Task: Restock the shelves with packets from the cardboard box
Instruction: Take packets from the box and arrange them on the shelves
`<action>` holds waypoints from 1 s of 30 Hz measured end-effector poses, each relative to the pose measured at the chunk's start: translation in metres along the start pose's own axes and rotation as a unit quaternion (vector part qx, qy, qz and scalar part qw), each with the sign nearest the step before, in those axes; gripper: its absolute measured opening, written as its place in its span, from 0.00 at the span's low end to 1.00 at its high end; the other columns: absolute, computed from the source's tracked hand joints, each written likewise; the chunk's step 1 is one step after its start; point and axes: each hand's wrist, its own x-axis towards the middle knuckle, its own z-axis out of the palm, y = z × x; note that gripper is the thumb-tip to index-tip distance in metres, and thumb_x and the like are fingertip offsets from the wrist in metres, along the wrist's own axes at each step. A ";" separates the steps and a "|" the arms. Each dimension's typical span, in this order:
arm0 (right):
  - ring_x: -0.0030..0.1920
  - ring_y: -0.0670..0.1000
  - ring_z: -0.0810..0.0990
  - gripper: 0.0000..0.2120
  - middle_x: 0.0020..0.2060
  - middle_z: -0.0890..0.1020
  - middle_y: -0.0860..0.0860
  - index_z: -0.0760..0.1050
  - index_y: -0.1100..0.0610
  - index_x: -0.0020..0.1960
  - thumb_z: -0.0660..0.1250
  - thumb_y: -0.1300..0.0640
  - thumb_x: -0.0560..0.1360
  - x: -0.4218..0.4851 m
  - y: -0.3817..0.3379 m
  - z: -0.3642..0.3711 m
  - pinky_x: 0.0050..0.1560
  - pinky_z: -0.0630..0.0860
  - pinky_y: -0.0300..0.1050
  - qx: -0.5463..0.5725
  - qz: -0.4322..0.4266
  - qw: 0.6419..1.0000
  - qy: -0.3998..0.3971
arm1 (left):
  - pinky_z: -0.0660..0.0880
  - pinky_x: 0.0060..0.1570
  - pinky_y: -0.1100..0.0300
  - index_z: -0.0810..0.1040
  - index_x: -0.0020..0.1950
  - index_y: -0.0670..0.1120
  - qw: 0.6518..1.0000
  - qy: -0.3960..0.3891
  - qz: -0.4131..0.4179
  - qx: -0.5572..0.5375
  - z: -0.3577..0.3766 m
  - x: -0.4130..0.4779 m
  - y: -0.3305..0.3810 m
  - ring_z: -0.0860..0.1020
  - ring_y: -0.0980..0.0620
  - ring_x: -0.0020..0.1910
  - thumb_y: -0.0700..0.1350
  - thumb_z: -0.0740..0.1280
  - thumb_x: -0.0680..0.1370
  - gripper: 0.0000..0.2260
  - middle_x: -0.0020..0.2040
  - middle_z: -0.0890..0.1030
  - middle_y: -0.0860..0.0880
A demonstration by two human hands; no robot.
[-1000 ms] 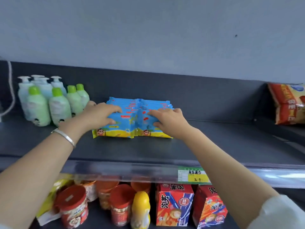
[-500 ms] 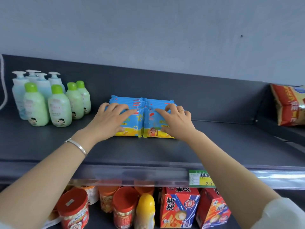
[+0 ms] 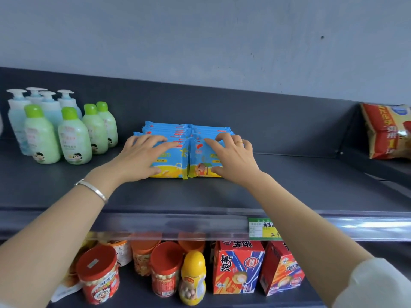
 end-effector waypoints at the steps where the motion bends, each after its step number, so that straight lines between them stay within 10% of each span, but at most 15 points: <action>1: 0.68 0.57 0.63 0.34 0.67 0.64 0.50 0.56 0.45 0.75 0.66 0.45 0.73 0.000 -0.001 0.001 0.67 0.60 0.60 -0.009 -0.002 1.000 -0.003 | 0.51 0.68 0.52 0.51 0.75 0.62 1.000 0.001 0.001 0.010 0.001 0.000 -0.001 0.54 0.49 0.73 0.49 0.66 0.76 0.33 0.73 0.58 0.54; 10: 0.67 0.58 0.64 0.31 0.65 0.66 0.51 0.58 0.45 0.73 0.66 0.51 0.75 0.005 -0.003 -0.002 0.64 0.63 0.59 -0.018 0.005 1.000 -0.013 | 0.72 0.46 0.47 0.64 0.67 0.55 0.976 0.127 0.088 0.154 0.009 0.004 -0.003 0.76 0.40 0.48 0.42 0.83 0.55 0.45 0.55 0.75 0.43; 21: 0.68 0.58 0.64 0.30 0.67 0.64 0.51 0.58 0.45 0.73 0.66 0.46 0.75 0.004 -0.006 -0.004 0.64 0.63 0.58 -0.013 0.007 1.000 -0.005 | 0.61 0.63 0.44 0.65 0.72 0.57 0.990 0.096 0.044 0.088 0.007 -0.002 -0.002 0.67 0.42 0.64 0.43 0.73 0.69 0.34 0.68 0.69 0.44; 30: 0.61 0.58 0.71 0.22 0.62 0.72 0.52 0.68 0.50 0.69 0.65 0.50 0.76 -0.025 0.017 -0.019 0.56 0.69 0.52 0.027 0.032 0.998 0.054 | 0.69 0.53 0.44 0.79 0.57 0.50 0.968 0.221 0.122 0.005 -0.006 0.025 0.067 0.66 0.48 0.56 0.45 0.71 0.69 0.17 0.55 0.78 0.48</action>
